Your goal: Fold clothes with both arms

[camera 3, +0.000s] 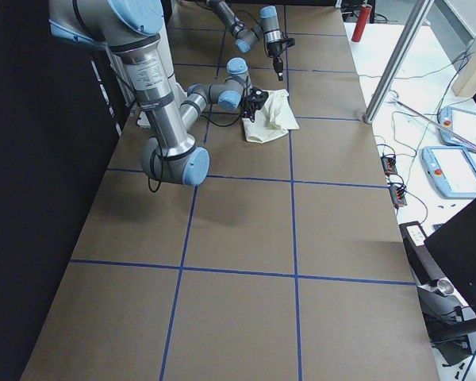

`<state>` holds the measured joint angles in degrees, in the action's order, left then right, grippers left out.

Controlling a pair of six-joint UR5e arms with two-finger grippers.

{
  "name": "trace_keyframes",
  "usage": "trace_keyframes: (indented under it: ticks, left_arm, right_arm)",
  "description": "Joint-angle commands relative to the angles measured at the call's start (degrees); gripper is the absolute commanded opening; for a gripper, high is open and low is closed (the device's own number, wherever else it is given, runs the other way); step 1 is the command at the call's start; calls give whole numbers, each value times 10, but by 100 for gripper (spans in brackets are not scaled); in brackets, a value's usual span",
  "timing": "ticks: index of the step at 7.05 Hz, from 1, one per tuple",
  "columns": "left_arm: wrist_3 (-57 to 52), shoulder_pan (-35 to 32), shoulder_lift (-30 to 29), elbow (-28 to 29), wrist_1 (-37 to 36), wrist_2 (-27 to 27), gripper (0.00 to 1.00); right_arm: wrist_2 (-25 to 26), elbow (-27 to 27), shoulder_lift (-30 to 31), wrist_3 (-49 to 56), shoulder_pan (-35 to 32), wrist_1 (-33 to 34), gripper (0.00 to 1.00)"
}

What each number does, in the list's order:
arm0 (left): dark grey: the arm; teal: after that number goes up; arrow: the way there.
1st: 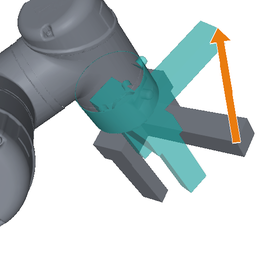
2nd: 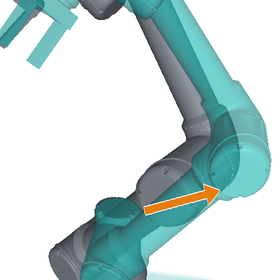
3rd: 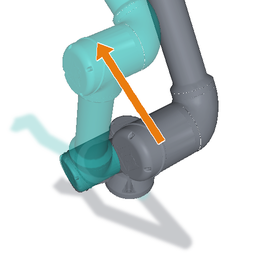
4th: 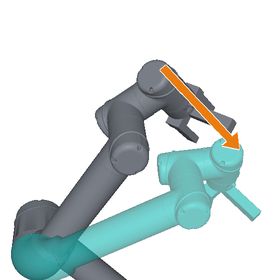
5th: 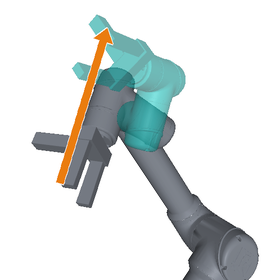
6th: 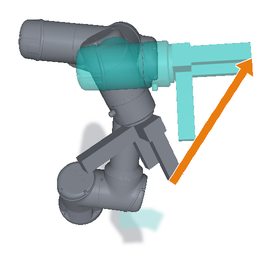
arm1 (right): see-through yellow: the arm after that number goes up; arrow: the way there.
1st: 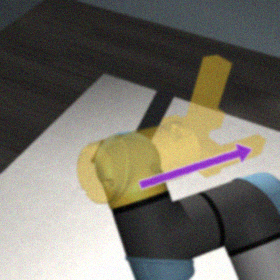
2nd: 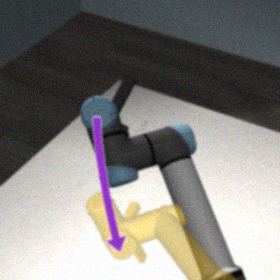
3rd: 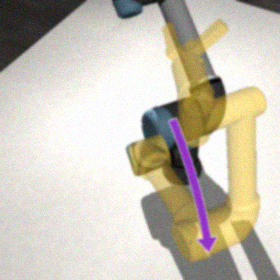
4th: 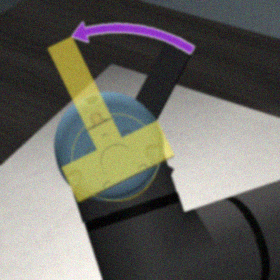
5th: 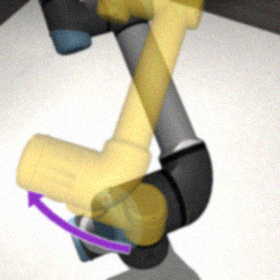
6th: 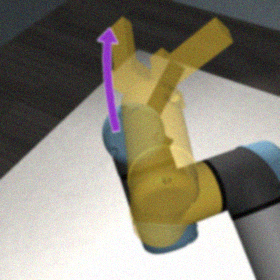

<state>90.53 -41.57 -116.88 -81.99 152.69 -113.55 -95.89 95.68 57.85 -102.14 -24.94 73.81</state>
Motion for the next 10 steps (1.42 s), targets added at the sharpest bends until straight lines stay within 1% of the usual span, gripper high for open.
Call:
trace_keyframes:
  ticks: [1,2,3,4,5,6,7,8,9,10]
  left_arm:
    - [-1,-3,3,-27,-25,0,0]
    - [-1,-3,4,-27,-25,1,0]
    - [-1,-4,6,-28,-26,1,0]
    - [-1,-4,8,-28,-26,3,0]
    - [-1,2,8,-28,-30,21,0]
    - [-1,6,-1,-30,-66,31,0]
    - [1,10,-21,-33,-97,45,0]
    - [1,49,-64,-44,-181,82,0]
    - [1,77,-116,-45,-263,101,0]
    - [-1,117,-133,-40,-280,124,0]
  right_arm:
    - [1,-70,-43,36,-38,-2,0]
    - [-1,-118,-59,40,-50,-31,0]
    - [-10,-154,-57,62,-82,-86,0]
    - [-64,-167,-56,104,-135,-89,0]
    - [-100,-191,-56,115,-167,-90,0]
    - [-120,-196,-59,113,-195,-90,0]
    - [-171,-190,-54,126,-221,-92,0]
    - [-201,-177,-31,152,-242,-92,0]
    - [-216,-135,12,178,-252,-92,0]
    - [-227,-92,50,188,-258,-92,0]
